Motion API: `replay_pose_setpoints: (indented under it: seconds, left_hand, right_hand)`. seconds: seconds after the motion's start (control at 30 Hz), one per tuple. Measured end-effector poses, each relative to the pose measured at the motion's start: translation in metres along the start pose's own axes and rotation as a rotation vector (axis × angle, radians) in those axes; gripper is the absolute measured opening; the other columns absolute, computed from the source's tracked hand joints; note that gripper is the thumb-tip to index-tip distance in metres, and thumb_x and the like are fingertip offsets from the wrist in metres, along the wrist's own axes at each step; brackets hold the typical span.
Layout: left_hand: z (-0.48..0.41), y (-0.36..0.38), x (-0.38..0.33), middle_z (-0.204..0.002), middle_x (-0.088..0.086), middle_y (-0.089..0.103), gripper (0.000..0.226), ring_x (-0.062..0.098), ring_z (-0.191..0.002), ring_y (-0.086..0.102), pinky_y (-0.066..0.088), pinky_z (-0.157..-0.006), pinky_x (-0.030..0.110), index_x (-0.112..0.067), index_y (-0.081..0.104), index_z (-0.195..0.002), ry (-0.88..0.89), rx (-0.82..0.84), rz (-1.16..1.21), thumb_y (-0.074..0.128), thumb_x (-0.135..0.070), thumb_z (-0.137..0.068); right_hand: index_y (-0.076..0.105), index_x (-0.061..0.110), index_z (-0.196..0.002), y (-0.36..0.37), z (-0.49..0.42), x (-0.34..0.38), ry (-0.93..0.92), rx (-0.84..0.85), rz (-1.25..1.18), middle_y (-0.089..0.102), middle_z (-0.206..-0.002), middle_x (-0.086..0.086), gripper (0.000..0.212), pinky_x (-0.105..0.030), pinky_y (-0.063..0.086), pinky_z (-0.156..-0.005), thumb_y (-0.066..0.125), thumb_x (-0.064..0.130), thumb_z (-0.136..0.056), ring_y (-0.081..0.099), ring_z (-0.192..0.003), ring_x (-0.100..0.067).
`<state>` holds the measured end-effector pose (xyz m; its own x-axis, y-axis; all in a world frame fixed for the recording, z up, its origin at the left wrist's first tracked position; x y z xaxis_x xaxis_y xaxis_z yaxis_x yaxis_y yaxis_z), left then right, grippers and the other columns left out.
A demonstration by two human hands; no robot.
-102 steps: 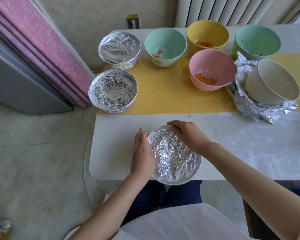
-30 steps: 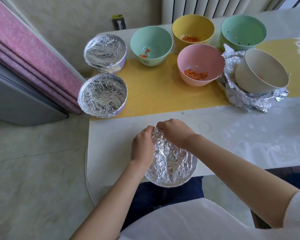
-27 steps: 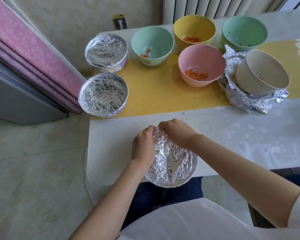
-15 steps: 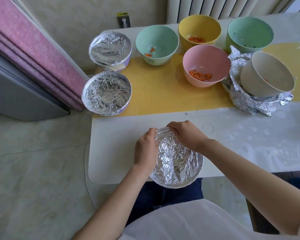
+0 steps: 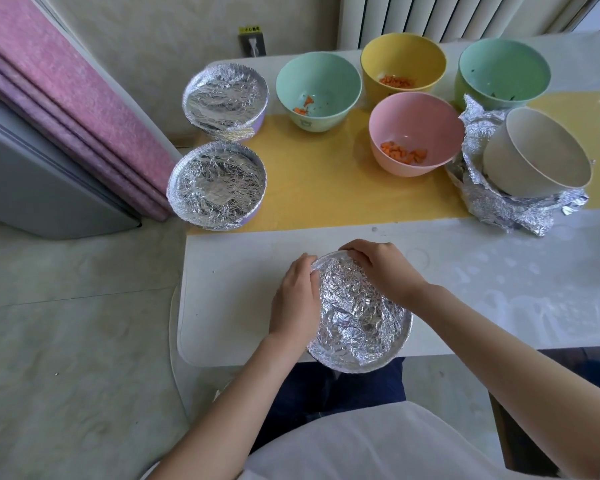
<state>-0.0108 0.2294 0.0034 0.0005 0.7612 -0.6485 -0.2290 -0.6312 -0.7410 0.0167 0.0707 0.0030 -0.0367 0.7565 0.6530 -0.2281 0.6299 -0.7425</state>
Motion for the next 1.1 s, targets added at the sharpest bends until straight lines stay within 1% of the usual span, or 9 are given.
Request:
replay_pose_setpoints:
  seconds: [0.07, 0.1, 0.17, 0.27, 0.4, 0.53, 0.77, 0.9, 1.1]
  left_hand:
    - [-0.006, 0.0, 0.001, -0.09, 0.01, 0.064, 0.027, 0.023, -0.074, 0.058, 0.033, -0.061, 0.024, -0.007, 0.056, -0.119, -0.011, -0.045, 0.077, 0.039, -0.012, -0.099]
    - [-0.008, 0.0, 0.002, -0.072, 0.006, 0.059, 0.025, 0.017, -0.057, 0.05, 0.027, -0.055, 0.023, -0.006, 0.06, -0.113, -0.014, -0.073, 0.099, 0.041, -0.01, -0.098]
    - [-0.01, -0.001, 0.004, -0.055, -0.002, 0.045, 0.022, 0.006, -0.044, 0.036, 0.022, -0.05, 0.022, -0.003, 0.064, -0.105, -0.015, -0.118, 0.114, 0.044, -0.007, -0.096]
    - [-0.01, 0.001, 0.002, -0.056, 0.001, 0.046, 0.02, 0.007, -0.043, 0.033, 0.021, -0.051, 0.023, -0.001, 0.065, -0.099, -0.021, -0.138, 0.118, 0.046, -0.004, -0.095]
    - [-0.009, 0.0, 0.001, -0.068, 0.012, 0.06, 0.021, 0.019, -0.053, 0.037, 0.021, -0.054, 0.022, -0.002, 0.065, -0.102, -0.034, -0.154, 0.128, 0.045, -0.003, -0.095]
    - [-0.007, 0.002, -0.004, -0.074, 0.013, 0.065, 0.022, 0.018, -0.058, 0.042, 0.023, -0.055, 0.02, -0.004, 0.065, -0.105, 0.013, -0.152, 0.114, 0.045, -0.002, -0.095]
    - [-0.011, 0.004, 0.0, -0.084, 0.012, 0.068, 0.023, 0.03, -0.071, 0.061, 0.032, -0.059, 0.025, -0.008, 0.063, -0.109, 0.059, -0.126, 0.063, 0.044, -0.006, -0.096]
    - [-0.012, 0.004, -0.001, -0.085, 0.013, 0.069, 0.022, 0.031, -0.073, 0.063, 0.034, -0.059, 0.026, -0.008, 0.063, -0.11, 0.072, -0.134, 0.043, 0.045, -0.007, -0.096]
    - [-0.01, 0.004, 0.001, -0.068, 0.007, 0.056, 0.006, 0.029, -0.059, 0.051, 0.024, -0.053, 0.031, -0.009, 0.047, -0.098, 0.02, -0.131, 0.054, 0.043, -0.015, -0.098]
  right_hand:
    - [0.065, 0.009, -0.114, -0.002, 0.0, 0.001, -0.003, -0.006, -0.003, 0.071, -0.1, -0.006, 0.025, -0.026, 0.041, -0.069, 0.047, 0.016, -0.098, 0.064, -0.084, -0.025]
    - [0.065, 0.009, -0.114, -0.003, -0.001, 0.001, -0.006, -0.002, 0.0, 0.071, -0.101, -0.007, 0.025, -0.027, 0.043, -0.071, 0.048, 0.016, -0.098, 0.065, -0.086, -0.025]
    - [0.066, 0.007, -0.113, -0.004, -0.002, 0.002, -0.037, 0.016, 0.03, 0.072, -0.099, -0.009, 0.024, -0.032, 0.047, -0.076, 0.049, 0.013, -0.097, 0.066, -0.087, -0.027]
    - [0.066, 0.006, -0.108, -0.005, -0.005, 0.002, -0.062, 0.061, 0.123, 0.071, -0.09, -0.014, 0.022, -0.04, 0.049, -0.071, 0.048, 0.008, -0.096, 0.065, -0.08, -0.032]
    - [0.058, 0.008, -0.089, -0.002, -0.014, 0.005, -0.012, 0.168, 0.302, 0.062, -0.072, -0.01, 0.018, -0.036, 0.04, -0.056, 0.042, 0.001, -0.093, 0.059, -0.068, -0.032]
    - [0.061, 0.007, -0.095, 0.009, -0.019, 0.011, -0.056, 0.207, 0.291, 0.067, -0.077, -0.011, 0.016, -0.043, 0.049, -0.064, 0.048, 0.001, -0.09, 0.061, -0.073, -0.032]
    - [0.059, 0.011, -0.098, 0.008, -0.016, 0.012, -0.038, 0.198, 0.387, 0.067, -0.084, -0.009, 0.02, -0.036, 0.046, -0.062, 0.045, 0.0, -0.089, 0.061, -0.075, -0.03]
    - [0.054, 0.011, -0.117, 0.013, -0.016, 0.023, -0.056, 0.231, 0.43, 0.064, -0.101, -0.007, 0.041, -0.032, 0.043, -0.064, 0.04, -0.01, -0.085, 0.062, -0.086, -0.027]
    - [0.056, 0.014, -0.115, 0.015, -0.019, 0.022, -0.068, 0.199, 0.401, 0.066, -0.098, -0.006, 0.031, -0.032, 0.044, -0.064, 0.042, -0.001, -0.092, 0.062, -0.083, -0.027]
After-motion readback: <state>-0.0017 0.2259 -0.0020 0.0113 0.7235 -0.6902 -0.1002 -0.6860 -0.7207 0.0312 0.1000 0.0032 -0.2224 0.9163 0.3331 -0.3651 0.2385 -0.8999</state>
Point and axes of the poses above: each hand's wrist, its own z-axis away from the middle knuckle, its own y-axis out of the palm, x = y × z, the point moved 3 cm from there along -z, towards the middle knuckle
